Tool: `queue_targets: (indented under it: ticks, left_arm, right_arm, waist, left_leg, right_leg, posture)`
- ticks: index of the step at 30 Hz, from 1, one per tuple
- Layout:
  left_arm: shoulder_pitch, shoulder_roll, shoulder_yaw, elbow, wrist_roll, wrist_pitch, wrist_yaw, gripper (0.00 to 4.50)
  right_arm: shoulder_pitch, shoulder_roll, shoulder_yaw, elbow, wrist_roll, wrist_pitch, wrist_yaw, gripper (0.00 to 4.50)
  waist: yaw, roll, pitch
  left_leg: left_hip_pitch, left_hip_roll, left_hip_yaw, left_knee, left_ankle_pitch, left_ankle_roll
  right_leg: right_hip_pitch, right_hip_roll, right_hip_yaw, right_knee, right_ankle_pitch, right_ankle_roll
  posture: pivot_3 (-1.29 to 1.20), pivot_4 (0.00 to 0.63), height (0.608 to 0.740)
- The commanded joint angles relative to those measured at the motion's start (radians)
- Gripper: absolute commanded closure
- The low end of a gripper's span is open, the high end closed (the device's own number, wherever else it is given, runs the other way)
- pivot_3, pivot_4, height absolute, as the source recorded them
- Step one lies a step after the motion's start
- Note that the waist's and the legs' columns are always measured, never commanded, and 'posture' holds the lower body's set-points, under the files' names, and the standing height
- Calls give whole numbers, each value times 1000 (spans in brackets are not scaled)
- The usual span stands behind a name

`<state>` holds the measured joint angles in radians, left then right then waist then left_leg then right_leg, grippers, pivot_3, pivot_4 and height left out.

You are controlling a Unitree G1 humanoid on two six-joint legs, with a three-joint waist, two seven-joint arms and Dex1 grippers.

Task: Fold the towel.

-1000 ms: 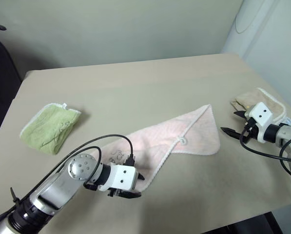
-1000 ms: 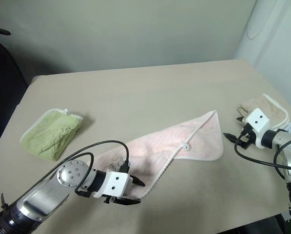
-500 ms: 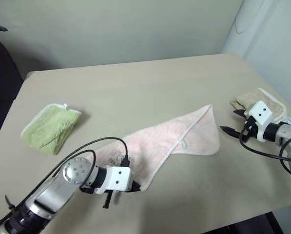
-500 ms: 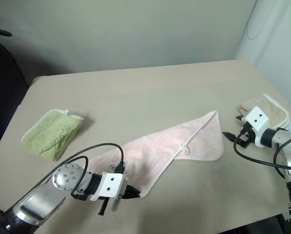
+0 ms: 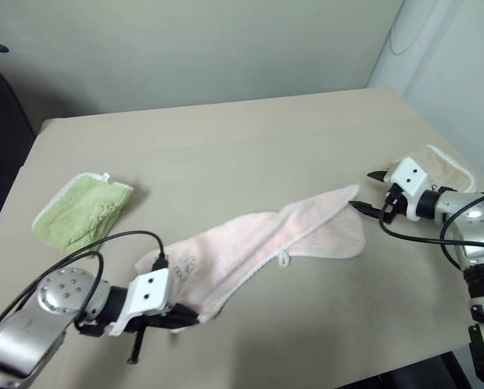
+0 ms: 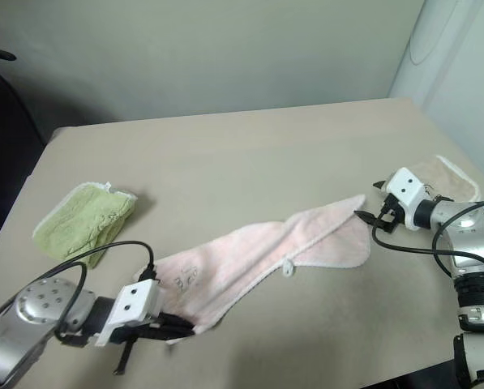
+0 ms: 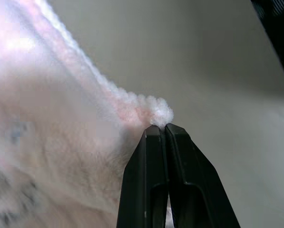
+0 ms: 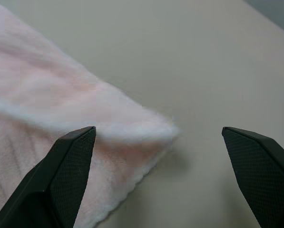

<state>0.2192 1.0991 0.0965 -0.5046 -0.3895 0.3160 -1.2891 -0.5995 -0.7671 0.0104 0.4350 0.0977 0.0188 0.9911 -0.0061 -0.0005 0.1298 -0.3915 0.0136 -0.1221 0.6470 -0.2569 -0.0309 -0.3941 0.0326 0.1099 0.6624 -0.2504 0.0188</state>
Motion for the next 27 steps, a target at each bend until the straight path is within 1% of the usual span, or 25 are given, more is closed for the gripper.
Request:
queue_targets:
  ticks: [1,6,11,15,18,21,27]
  left_arm:
    - [1,10,41,3,15,-32,1,4487]
    - [-36,-12,23,20,32,-32,35,4487]
    - [-57,-26,8,33,43,-35,52,4487]
    - [-69,-31,-5,38,50,-38,59,4487]
    - [-80,-36,-12,46,53,-42,58,4487]
    - [-101,-44,-29,60,60,-47,58,4487]
    - [-131,-60,-52,76,72,-51,56,4487]
  right_arm:
    - [-54,5,27,55,-45,-112,9,0]
    - [-82,-2,77,160,-121,-254,7,0]
    - [-85,-32,52,180,-113,-291,9,0]
    - [-45,-105,19,136,-92,-310,34,0]
    - [14,-159,15,99,-97,-340,62,0]
    - [47,-178,28,100,-136,-393,31,0]
    - [28,-140,72,172,-238,-486,-74,0]
  waist:
    - [2,0,0]
    - [5,0,0]
    - [1,0,0]
    - [4,0,0]
    - [5,0,0]
    - [2,0,0]
    - [-7,0,0]
  left_leg:
    - [0,0,0,0,0,0]
    - [0,0,0,1,0,0]
    - [-2,0,0,0,-1,0]
    - [-2,0,0,0,-1,0]
    - [-3,0,0,0,-1,0]
    - [-2,0,0,0,-1,0]
    - [-2,1,0,0,-1,1]
  right_leg:
    - [0,0,0,0,0,0]
    - [0,-1,-1,0,0,-1]
    - [-1,-1,-1,0,0,-1]
    - [-1,-1,-1,0,0,-1]
    - [-1,-1,-1,0,0,-1]
    - [-1,-1,-1,0,0,-1]
    - [-1,-1,-1,1,1,-2]
  posture:
    - [0,150,740]
    - [0,150,740]
    - [0,150,740]
    - [0,150,740]
    - [0,150,740]
    - [0,150,740]
    - [0,150,740]
